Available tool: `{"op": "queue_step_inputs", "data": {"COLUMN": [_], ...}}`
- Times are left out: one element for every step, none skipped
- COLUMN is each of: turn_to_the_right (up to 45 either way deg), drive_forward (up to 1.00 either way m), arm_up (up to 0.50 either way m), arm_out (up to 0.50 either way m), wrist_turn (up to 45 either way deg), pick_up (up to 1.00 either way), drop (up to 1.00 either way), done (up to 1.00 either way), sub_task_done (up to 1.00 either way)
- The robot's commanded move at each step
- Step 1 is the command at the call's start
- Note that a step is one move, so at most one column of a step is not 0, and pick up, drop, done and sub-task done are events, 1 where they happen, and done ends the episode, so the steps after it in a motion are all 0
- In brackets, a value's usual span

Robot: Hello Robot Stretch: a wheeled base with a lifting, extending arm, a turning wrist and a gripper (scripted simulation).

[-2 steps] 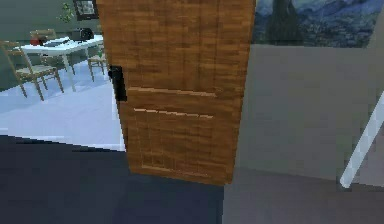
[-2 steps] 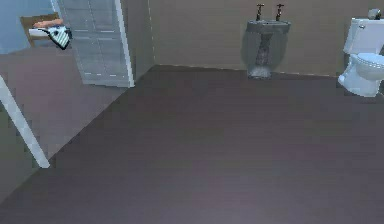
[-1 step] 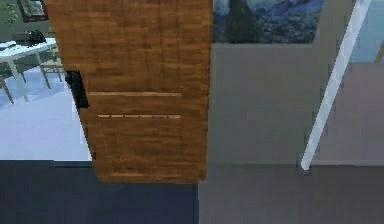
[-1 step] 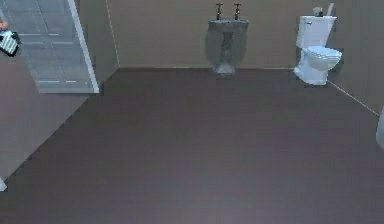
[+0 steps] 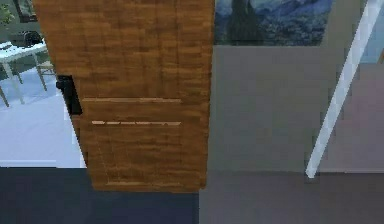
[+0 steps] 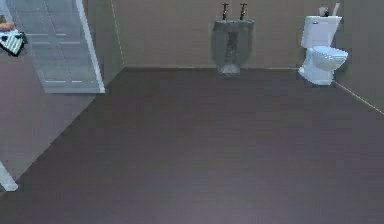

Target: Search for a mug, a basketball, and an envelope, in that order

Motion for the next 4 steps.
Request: {"op": "queue_step_inputs", "data": {"turn_to_the_right": [-45.0,-9.0,0.0,-12.0], "drive_forward": [0.0,0.0,1.0,0.0], "arm_up": [0.0,0.0,0.0,0.0], "arm_out": [0.0,0.0,0.0,0.0], "wrist_turn": [0.0,0.0,0.0,0.0], "pick_up": [0.0,0.0,0.0,0.0], "drop": [0.0,0.0,0.0,0.0], "done": [0.0,0.0,0.0,0.0], "sub_task_done": [0.0,0.0,0.0,0.0]}}
